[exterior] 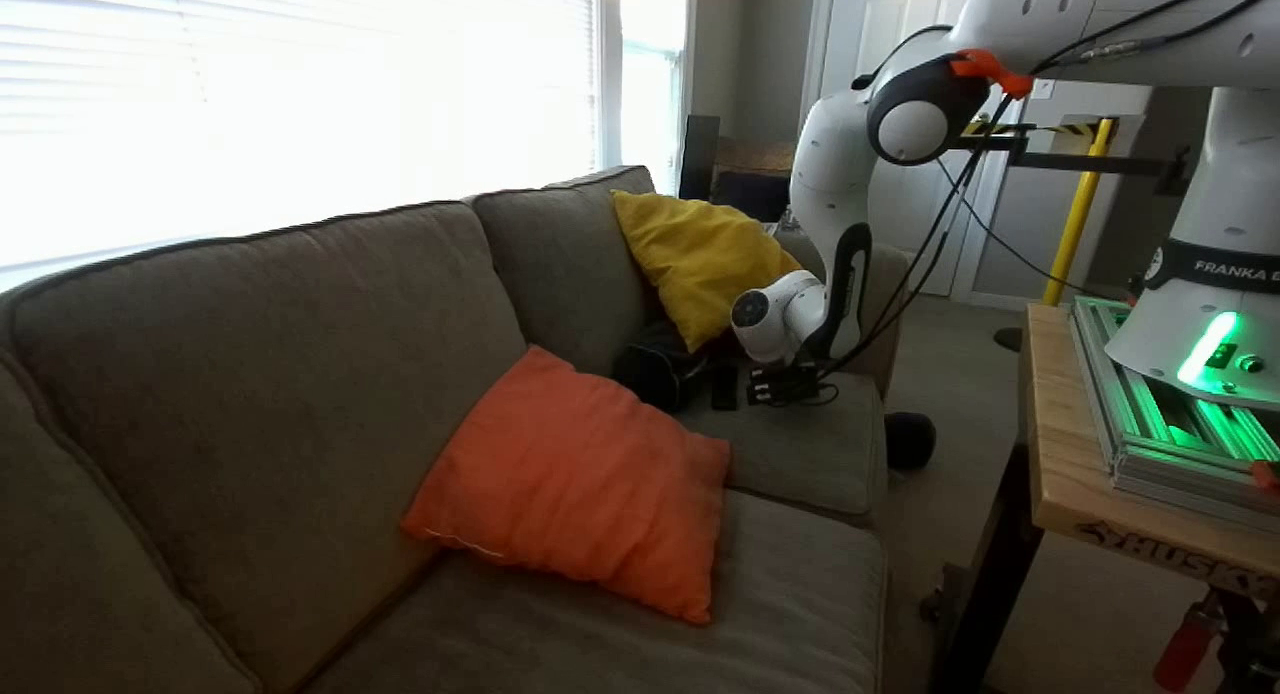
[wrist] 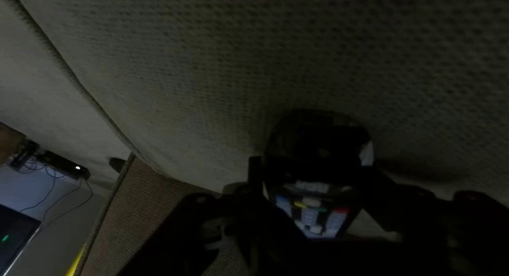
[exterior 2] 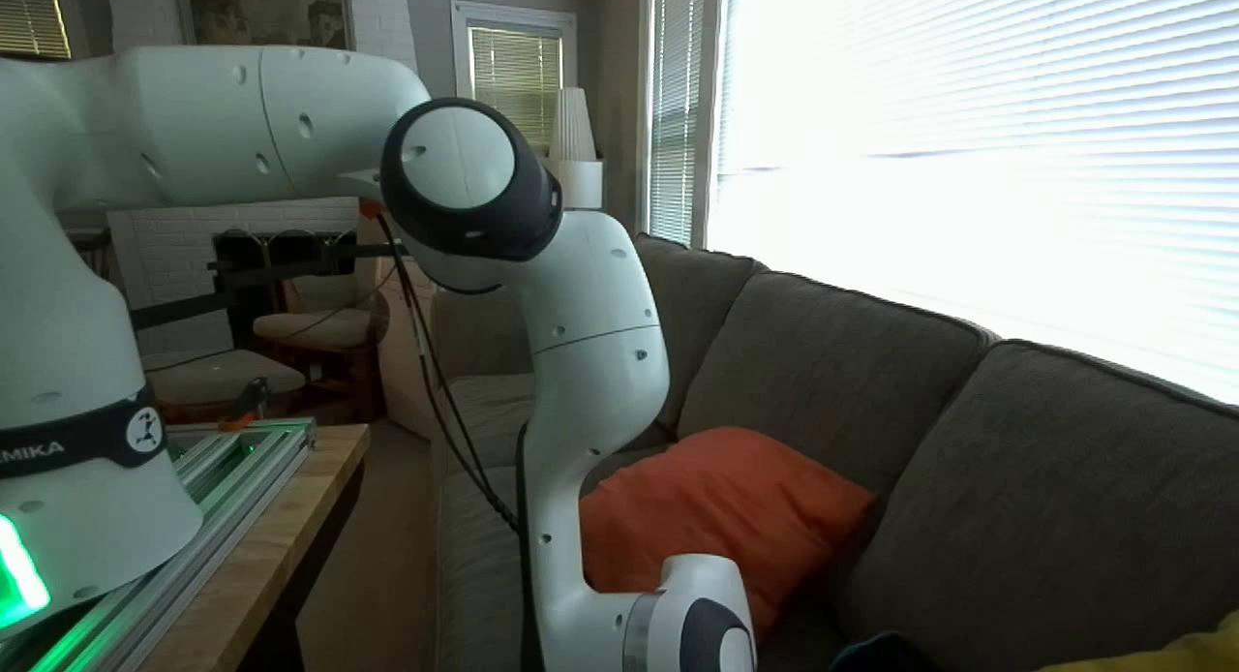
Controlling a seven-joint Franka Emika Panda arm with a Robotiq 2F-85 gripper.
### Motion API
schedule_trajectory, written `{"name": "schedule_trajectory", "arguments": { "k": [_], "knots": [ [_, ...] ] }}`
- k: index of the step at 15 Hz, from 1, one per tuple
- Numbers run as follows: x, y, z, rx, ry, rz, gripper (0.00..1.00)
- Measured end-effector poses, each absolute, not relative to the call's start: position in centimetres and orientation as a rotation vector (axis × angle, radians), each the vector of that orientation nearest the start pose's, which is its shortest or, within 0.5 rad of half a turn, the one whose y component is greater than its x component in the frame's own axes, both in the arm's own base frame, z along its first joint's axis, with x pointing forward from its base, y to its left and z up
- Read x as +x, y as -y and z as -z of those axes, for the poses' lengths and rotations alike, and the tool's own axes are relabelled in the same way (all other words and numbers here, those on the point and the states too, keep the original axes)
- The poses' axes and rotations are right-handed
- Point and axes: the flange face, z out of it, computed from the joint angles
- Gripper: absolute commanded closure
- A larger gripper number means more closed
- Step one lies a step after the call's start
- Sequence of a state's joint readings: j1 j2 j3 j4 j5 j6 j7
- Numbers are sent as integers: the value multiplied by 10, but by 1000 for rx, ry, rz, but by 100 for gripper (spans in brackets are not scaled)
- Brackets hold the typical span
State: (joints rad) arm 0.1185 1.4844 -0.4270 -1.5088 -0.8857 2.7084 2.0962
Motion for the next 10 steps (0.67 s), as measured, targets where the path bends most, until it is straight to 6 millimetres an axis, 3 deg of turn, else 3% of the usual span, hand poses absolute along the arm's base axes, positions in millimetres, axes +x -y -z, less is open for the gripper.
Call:
{"name": "schedule_trajectory", "arguments": {
  "k": [4,5,7,10],
  "knots": [
    [521,161,177,2013,1356,-467,40],
    [521,161,177,2013,1356,-467,65],
    [521,160,177,2014,1356,-468,71],
    [527,153,173,2013,1341,-480,73]
  ]
}}
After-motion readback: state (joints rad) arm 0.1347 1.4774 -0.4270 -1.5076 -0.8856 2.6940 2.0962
